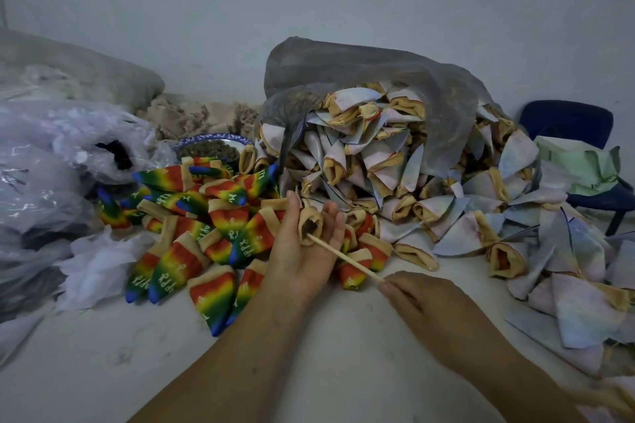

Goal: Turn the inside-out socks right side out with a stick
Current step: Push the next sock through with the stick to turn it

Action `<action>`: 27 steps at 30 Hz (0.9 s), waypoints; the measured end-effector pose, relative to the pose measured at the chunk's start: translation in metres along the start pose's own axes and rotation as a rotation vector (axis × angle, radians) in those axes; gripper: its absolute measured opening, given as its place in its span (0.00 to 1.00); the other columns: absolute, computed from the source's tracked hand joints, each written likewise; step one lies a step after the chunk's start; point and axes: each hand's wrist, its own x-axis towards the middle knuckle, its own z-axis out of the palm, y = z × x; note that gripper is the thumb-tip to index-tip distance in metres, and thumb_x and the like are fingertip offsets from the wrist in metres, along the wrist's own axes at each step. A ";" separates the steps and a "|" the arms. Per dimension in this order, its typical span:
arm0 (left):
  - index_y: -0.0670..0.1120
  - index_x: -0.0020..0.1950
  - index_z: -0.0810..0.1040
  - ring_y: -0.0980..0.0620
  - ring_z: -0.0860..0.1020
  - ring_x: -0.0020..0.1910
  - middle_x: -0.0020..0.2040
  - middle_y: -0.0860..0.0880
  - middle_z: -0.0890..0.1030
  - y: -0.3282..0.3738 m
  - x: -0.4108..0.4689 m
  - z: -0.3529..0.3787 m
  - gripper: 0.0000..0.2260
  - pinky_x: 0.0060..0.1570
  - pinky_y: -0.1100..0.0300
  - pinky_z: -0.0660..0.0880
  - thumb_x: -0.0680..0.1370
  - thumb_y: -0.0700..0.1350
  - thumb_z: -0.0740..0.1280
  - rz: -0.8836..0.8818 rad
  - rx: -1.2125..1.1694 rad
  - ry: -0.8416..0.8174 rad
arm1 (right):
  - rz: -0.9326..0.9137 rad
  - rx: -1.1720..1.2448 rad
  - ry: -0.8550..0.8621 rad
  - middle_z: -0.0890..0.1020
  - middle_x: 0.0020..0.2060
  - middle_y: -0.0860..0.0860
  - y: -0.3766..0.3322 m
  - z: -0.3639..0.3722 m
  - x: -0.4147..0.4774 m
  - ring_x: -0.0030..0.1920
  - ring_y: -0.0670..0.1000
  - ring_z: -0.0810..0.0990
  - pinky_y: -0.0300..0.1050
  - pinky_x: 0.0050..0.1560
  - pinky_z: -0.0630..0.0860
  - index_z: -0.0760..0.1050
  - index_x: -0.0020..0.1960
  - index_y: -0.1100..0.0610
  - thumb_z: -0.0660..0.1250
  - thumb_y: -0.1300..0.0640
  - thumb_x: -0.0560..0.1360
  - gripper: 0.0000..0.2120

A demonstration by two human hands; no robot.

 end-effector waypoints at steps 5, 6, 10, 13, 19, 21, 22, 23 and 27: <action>0.44 0.49 0.83 0.50 0.83 0.43 0.44 0.46 0.83 -0.002 -0.001 -0.003 0.12 0.44 0.55 0.81 0.74 0.52 0.71 -0.006 0.099 -0.092 | -0.008 0.021 0.074 0.75 0.37 0.41 -0.002 0.005 0.001 0.41 0.44 0.76 0.41 0.42 0.72 0.65 0.69 0.36 0.52 0.44 0.81 0.18; 0.44 0.49 0.84 0.50 0.83 0.43 0.45 0.46 0.83 -0.003 -0.002 -0.003 0.11 0.45 0.55 0.81 0.73 0.51 0.72 -0.005 0.119 -0.102 | -0.005 0.018 0.079 0.73 0.34 0.41 -0.004 0.007 0.002 0.39 0.44 0.76 0.41 0.40 0.72 0.64 0.70 0.36 0.51 0.44 0.81 0.18; 0.43 0.43 0.85 0.49 0.84 0.44 0.45 0.44 0.83 -0.004 -0.004 -0.002 0.10 0.47 0.53 0.81 0.72 0.50 0.74 -0.014 0.141 -0.106 | -0.001 0.016 0.118 0.74 0.35 0.42 -0.005 0.010 0.002 0.39 0.45 0.76 0.43 0.41 0.73 0.65 0.69 0.37 0.51 0.45 0.81 0.17; 0.41 0.42 0.85 0.49 0.84 0.45 0.46 0.43 0.84 -0.002 -0.004 -0.004 0.07 0.45 0.54 0.81 0.75 0.45 0.72 -0.007 0.182 -0.117 | 0.013 0.009 0.126 0.78 0.41 0.43 -0.006 0.012 0.001 0.43 0.46 0.77 0.45 0.44 0.75 0.65 0.68 0.38 0.51 0.45 0.81 0.17; 0.41 0.50 0.82 0.51 0.83 0.44 0.43 0.45 0.84 -0.012 -0.001 -0.007 0.14 0.50 0.55 0.82 0.72 0.51 0.71 0.161 0.604 -0.146 | 0.029 -0.054 0.187 0.79 0.46 0.44 -0.003 0.016 0.002 0.46 0.45 0.77 0.45 0.45 0.75 0.65 0.69 0.38 0.49 0.44 0.81 0.18; 0.42 0.51 0.83 0.50 0.84 0.45 0.45 0.45 0.85 -0.013 0.000 -0.009 0.16 0.50 0.56 0.82 0.71 0.53 0.71 0.209 0.735 -0.140 | 0.030 -0.069 0.208 0.80 0.47 0.43 -0.001 0.013 0.001 0.45 0.45 0.77 0.43 0.44 0.74 0.65 0.69 0.37 0.50 0.43 0.80 0.18; 0.44 0.50 0.84 0.50 0.84 0.45 0.46 0.45 0.86 -0.012 0.000 -0.010 0.16 0.48 0.57 0.81 0.71 0.55 0.70 0.221 0.816 -0.138 | 0.030 -0.076 0.221 0.80 0.46 0.42 -0.001 0.012 0.001 0.45 0.45 0.77 0.43 0.42 0.73 0.67 0.68 0.37 0.50 0.43 0.80 0.18; 0.46 0.47 0.85 0.51 0.84 0.44 0.45 0.46 0.86 -0.011 -0.002 -0.010 0.17 0.46 0.60 0.80 0.71 0.58 0.69 0.232 0.916 -0.132 | 0.029 -0.085 0.239 0.80 0.46 0.42 0.000 0.009 0.001 0.44 0.45 0.78 0.42 0.40 0.72 0.68 0.67 0.38 0.51 0.43 0.80 0.17; 0.39 0.39 0.81 0.58 0.75 0.28 0.28 0.50 0.78 -0.010 -0.002 -0.013 0.36 0.33 0.70 0.71 0.73 0.72 0.55 0.397 1.401 -0.092 | 0.037 -0.113 0.277 0.81 0.44 0.42 0.001 0.005 0.001 0.41 0.46 0.78 0.42 0.38 0.71 0.73 0.64 0.41 0.55 0.44 0.79 0.16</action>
